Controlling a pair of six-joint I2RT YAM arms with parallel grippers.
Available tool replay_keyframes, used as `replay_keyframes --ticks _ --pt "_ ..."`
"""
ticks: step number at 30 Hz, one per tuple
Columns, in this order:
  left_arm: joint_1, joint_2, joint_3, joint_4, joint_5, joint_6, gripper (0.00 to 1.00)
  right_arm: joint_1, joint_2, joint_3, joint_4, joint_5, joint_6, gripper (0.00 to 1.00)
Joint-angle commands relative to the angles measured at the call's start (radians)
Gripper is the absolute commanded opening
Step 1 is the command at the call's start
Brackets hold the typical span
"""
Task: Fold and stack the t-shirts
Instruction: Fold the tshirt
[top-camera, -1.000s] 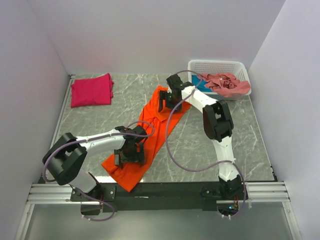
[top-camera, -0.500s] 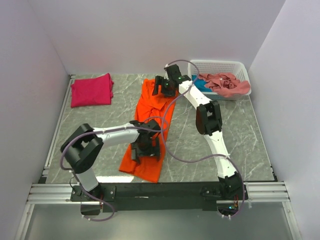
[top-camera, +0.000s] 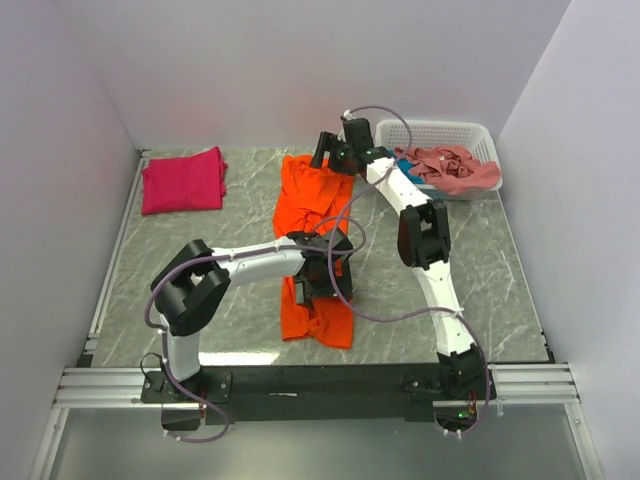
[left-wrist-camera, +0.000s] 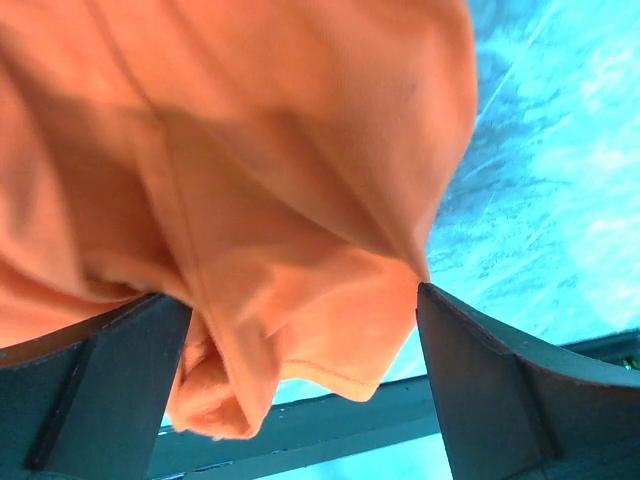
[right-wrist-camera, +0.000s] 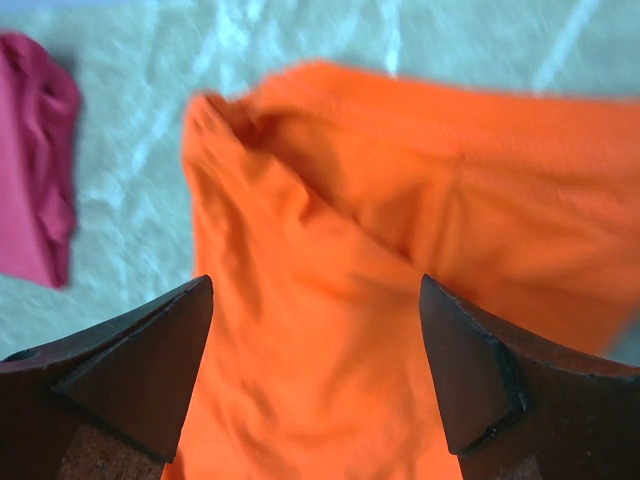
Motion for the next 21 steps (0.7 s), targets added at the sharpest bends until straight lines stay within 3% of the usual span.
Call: replay_keyframes --ticks 1,7,10,11,13,14,19,21 --pt "-0.012 -0.086 0.066 -0.093 -0.093 0.009 0.99 -0.002 -0.193 -0.059 -0.069 0.054 -0.074 0.9" --pt "-0.025 -0.283 -0.043 -0.251 -0.188 0.011 1.0 -0.001 -0.468 -0.318 -0.154 0.124 -0.107 0.94" --pt "-0.02 -0.433 -0.161 -0.299 -0.243 -0.033 0.99 0.001 -0.656 -0.56 -0.099 0.111 -0.072 0.95" --pt "-0.014 -0.466 -0.192 -0.296 -0.242 -0.038 0.99 0.005 -0.713 -0.737 -0.06 0.101 -0.059 0.95" --pt "-0.002 -0.527 -0.29 -0.273 -0.233 -0.057 0.99 0.024 -0.894 -0.926 0.016 0.084 -0.022 0.95" --pt "0.007 -0.579 -0.327 -0.232 -0.228 -0.057 0.99 0.037 -0.956 -1.1 0.076 0.09 -0.012 0.95" --pt "0.139 -0.659 -0.537 -0.024 -0.043 0.006 1.0 0.151 -1.275 -1.479 0.141 0.076 0.1 0.92" --pt "0.165 -0.656 -0.58 0.048 -0.006 0.023 0.86 0.191 -1.336 -1.595 0.13 0.077 0.138 0.91"
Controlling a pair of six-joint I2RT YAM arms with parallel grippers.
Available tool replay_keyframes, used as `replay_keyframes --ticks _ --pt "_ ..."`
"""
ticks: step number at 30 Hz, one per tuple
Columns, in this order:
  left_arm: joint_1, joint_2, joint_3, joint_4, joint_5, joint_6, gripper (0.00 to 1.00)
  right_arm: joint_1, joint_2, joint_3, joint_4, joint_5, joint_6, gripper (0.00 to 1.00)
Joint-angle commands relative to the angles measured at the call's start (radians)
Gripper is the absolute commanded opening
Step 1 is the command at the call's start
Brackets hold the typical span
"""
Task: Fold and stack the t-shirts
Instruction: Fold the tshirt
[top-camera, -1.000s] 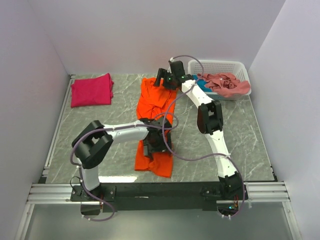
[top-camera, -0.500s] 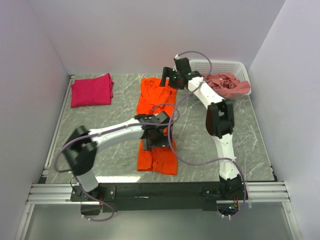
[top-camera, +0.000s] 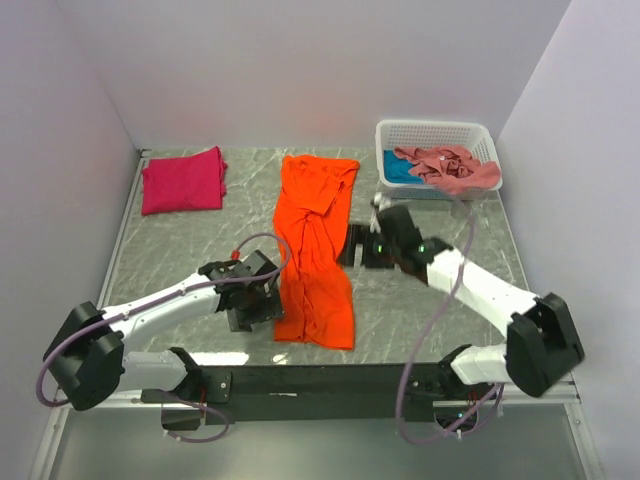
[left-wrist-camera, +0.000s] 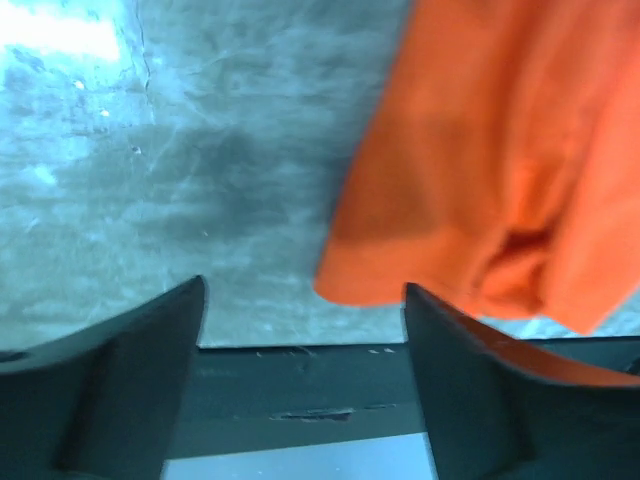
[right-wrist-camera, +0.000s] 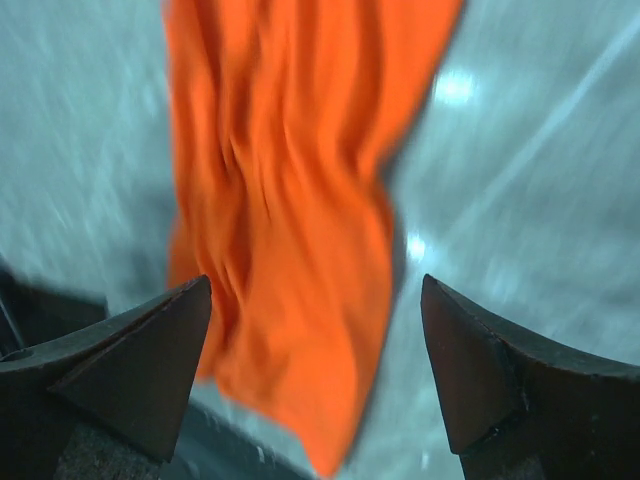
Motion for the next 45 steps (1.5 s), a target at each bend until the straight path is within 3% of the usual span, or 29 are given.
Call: replay_keyframes --ticks 1,2,6,12,16,19,23,26,28,32,35,36,38,45 --pt "0.03 -0.003 -0.054 0.172 0.119 0.052 0.81 0.099 -0.131 -0.148 0.041 -0.001 0.098 0.91" --pt "0.031 0.001 -0.059 0.176 0.13 0.055 0.73 0.122 -0.155 -0.203 0.021 0.002 0.115 0.9" --pt "0.026 -0.018 -0.131 0.237 0.211 0.049 0.58 0.208 -0.258 -0.332 0.016 -0.035 0.239 0.85" --pt "-0.006 -0.056 -0.18 0.251 0.231 0.007 0.54 0.257 -0.383 -0.501 0.053 -0.124 0.341 0.8" --pt "-0.025 -0.02 -0.189 0.251 0.219 -0.016 0.53 0.276 -0.36 -0.542 0.093 -0.15 0.356 0.76" --pt "-0.029 0.019 -0.202 0.294 0.209 -0.03 0.45 0.288 -0.317 -0.58 0.177 -0.182 0.382 0.72" --pt "-0.029 0.054 -0.177 0.265 0.172 -0.031 0.23 0.312 -0.271 -0.584 0.216 -0.184 0.405 0.66" --pt "-0.029 0.066 -0.163 0.259 0.143 -0.025 0.14 0.314 -0.223 -0.573 0.225 -0.16 0.398 0.62" --pt "-0.029 0.083 -0.131 0.23 0.126 -0.017 0.01 0.318 -0.179 -0.565 0.225 -0.155 0.393 0.59" --pt "-0.031 0.064 -0.116 0.182 0.095 -0.005 0.01 0.341 -0.154 -0.57 0.196 -0.17 0.41 0.34" --pt "-0.032 -0.002 -0.143 0.129 0.09 -0.023 0.01 0.409 -0.202 -0.565 0.135 -0.163 0.443 0.22" --pt "-0.038 -0.022 -0.163 0.124 0.104 -0.034 0.01 0.423 -0.231 -0.568 0.128 -0.163 0.472 0.09" --pt "-0.046 -0.084 -0.197 0.123 0.124 -0.046 0.01 0.452 -0.254 -0.594 0.148 -0.179 0.518 0.0" --pt "-0.077 -0.217 -0.22 0.034 0.156 -0.118 0.01 0.532 -0.358 -0.633 0.16 -0.201 0.627 0.0"
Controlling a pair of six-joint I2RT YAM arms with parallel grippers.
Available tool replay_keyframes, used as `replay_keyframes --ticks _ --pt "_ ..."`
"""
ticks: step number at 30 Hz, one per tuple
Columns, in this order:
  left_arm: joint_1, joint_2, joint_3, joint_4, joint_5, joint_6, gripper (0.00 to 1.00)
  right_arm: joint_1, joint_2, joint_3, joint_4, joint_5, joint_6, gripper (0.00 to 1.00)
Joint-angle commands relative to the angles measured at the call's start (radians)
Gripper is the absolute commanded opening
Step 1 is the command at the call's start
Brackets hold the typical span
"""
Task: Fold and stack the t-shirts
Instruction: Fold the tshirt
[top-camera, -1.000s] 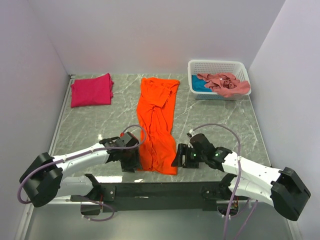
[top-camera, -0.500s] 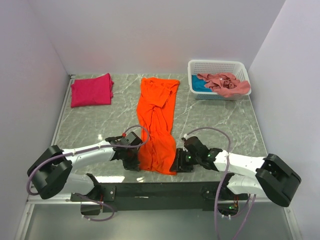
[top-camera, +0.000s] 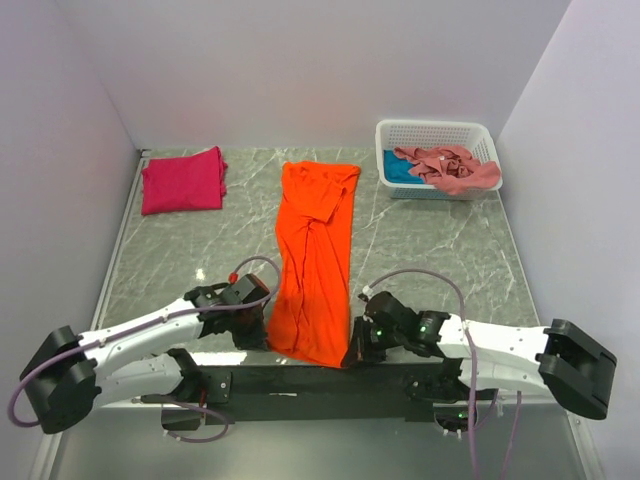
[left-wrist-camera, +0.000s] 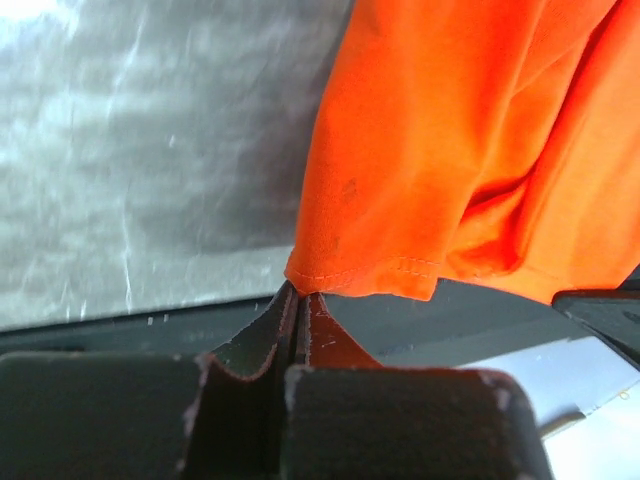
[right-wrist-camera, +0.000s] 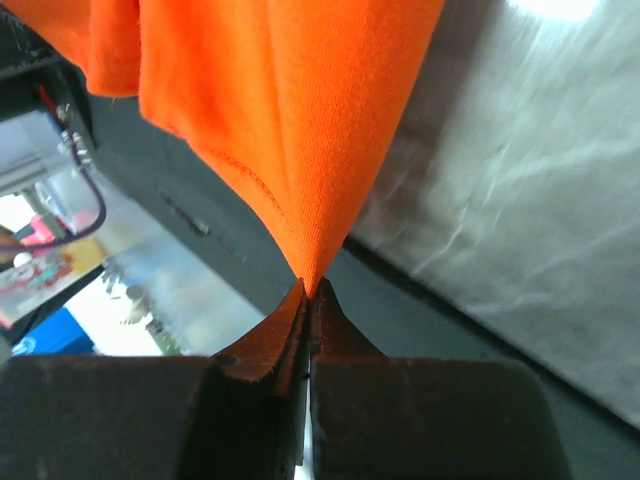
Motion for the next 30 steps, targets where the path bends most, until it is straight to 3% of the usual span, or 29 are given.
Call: replay_keyframes --ticks 1,9,13,17,25,30 --pt "-0.012 -0.069 0.005 -0.089 0.003 -0.049 0.01 0.036 -0.07 -0.021 0.003 -0.009 0.084 0.0" --pt "-0.058 -0.177 0.022 -0.226 0.021 -0.132 0.01 0.076 -0.161 -0.089 0.031 -0.06 0.184 0.0" --pt "-0.059 -0.181 0.03 -0.142 0.024 -0.13 0.01 0.074 -0.153 -0.023 -0.012 -0.004 0.128 0.0" --pt "-0.059 -0.129 0.158 -0.197 -0.075 -0.12 0.01 0.071 -0.098 0.064 -0.108 0.043 0.066 0.0" --pt "-0.007 0.01 0.297 -0.175 -0.252 -0.051 0.01 -0.169 -0.116 0.204 -0.208 0.071 -0.145 0.0" --pt "0.128 0.162 0.435 -0.022 -0.205 0.08 0.01 -0.271 -0.02 0.384 -0.279 0.124 -0.319 0.0"
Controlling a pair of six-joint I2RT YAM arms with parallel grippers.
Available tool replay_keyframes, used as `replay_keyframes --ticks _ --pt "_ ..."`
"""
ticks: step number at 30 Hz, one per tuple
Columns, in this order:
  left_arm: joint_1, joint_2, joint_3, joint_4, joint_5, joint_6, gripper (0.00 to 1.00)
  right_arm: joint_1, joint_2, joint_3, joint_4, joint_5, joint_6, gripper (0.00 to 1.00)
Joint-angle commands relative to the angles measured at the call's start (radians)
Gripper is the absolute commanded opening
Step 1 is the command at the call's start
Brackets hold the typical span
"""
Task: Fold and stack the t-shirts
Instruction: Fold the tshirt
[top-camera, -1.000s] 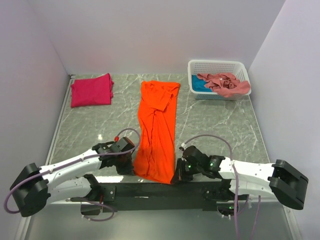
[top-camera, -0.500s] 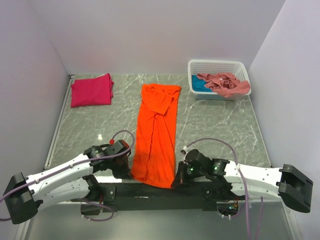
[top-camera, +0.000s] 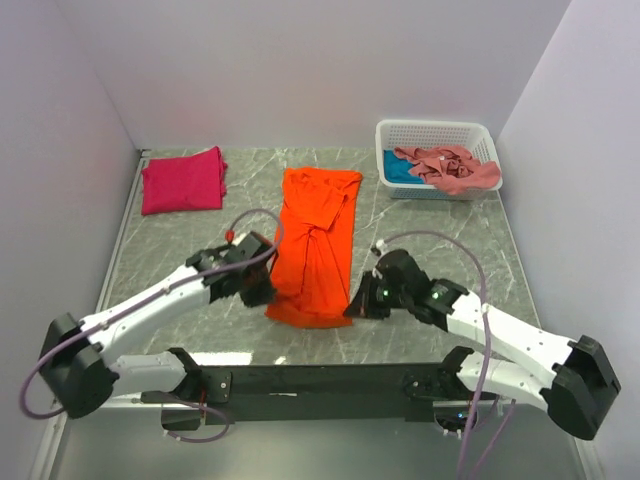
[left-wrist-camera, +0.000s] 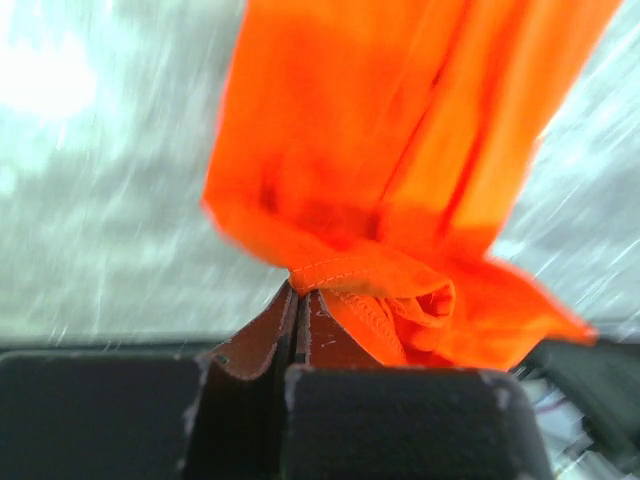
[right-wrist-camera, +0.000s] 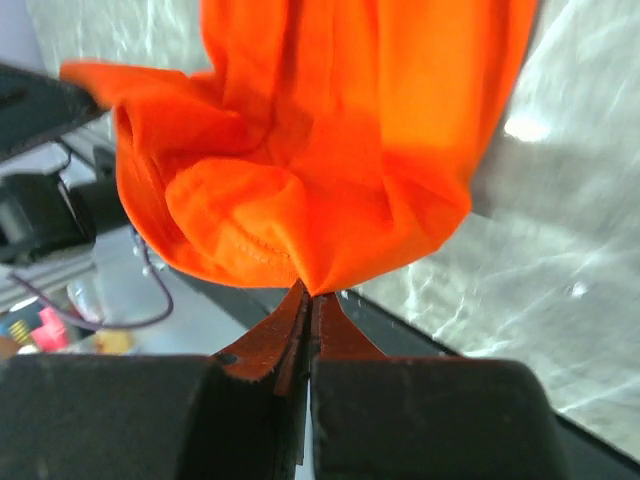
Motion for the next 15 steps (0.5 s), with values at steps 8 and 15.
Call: replay_keyframes --ticks 8,15 --pt "0.179 0.226 0.25 0.254 -0.127 0.176 0.01 -0.181 0.294 0.349 0.036 0.074 -0.258 0.0" --pt "0.232 0.388 0.404 0.251 -0.198 0.235 0.01 -0.245 0.52 0.557 0.015 0.043 -0.307 0.0"
